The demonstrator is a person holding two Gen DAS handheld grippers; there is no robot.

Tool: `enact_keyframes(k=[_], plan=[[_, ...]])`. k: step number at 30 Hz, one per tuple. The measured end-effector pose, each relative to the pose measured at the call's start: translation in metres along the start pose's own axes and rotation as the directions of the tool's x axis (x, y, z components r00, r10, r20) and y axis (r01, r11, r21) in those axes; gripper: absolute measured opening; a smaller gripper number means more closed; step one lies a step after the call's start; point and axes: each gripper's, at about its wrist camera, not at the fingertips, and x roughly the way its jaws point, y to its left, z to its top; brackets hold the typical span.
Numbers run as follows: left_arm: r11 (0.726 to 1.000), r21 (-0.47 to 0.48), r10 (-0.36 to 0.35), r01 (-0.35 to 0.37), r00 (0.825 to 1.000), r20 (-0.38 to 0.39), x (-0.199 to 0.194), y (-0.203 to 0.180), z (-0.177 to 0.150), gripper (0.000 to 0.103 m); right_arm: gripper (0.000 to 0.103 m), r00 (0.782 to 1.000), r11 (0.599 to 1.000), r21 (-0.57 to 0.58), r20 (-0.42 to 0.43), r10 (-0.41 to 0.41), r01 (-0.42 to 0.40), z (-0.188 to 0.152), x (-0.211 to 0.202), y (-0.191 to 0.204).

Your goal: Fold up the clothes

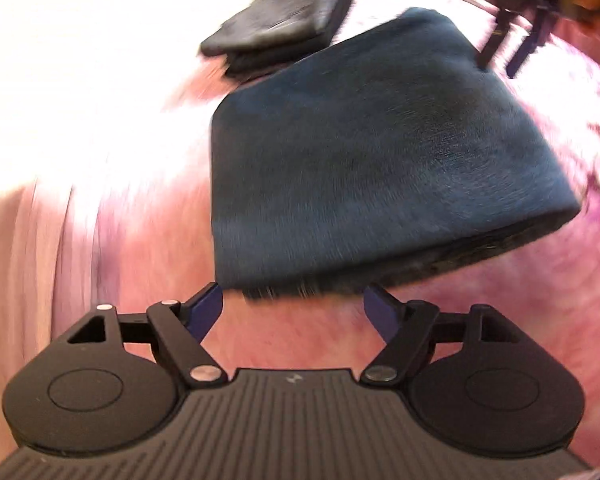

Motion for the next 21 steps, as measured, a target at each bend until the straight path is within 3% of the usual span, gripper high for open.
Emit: enact_keyframes(k=[2,5,8,13,15,18,21], plan=[[0.999,0.033,-0.018,0.017,1.000,0.008,0.012,0.006,0.006,0.075,0.083,0.997,0.993,0.102,0.051,0.050,-0.055,0.002,0.016,-0.014],[0.994,-0.072,-0.089,0.087,0.996,-0.016,0.029,0.025,0.010,0.075,0.050,0.995,0.984,0.150,0.042,0.094,-0.099,0.016,0.034,-0.020],[0.983,-0.133,-0.135,0.129,0.990,-0.040,0.037,0.027,0.019,0.075,0.031,0.994,0.979,0.179,-0.016,0.106,-0.101,0.036,0.040,-0.028],[0.983,-0.048,-0.176,0.176,0.984,0.004,0.024,-0.001,0.032,0.077,0.030,1.000,1.000,-0.020,-0.002,0.004,-0.004,0.124,0.018,-0.027],[0.987,-0.002,-0.158,0.158,0.987,0.013,0.023,-0.016,0.037,0.077,0.031,0.998,0.991,-0.118,-0.030,-0.063,0.059,0.158,0.024,-0.028],[0.987,0.055,-0.150,0.149,0.988,0.024,0.017,-0.033,0.045,0.077,0.037,0.989,0.972,-0.210,-0.084,-0.125,0.105,0.178,0.032,-0.025],[0.987,0.031,-0.160,0.158,0.986,0.047,0.009,-0.035,0.053,0.074,0.043,0.980,0.922,-0.335,0.017,-0.200,0.194,0.157,0.013,-0.007]])
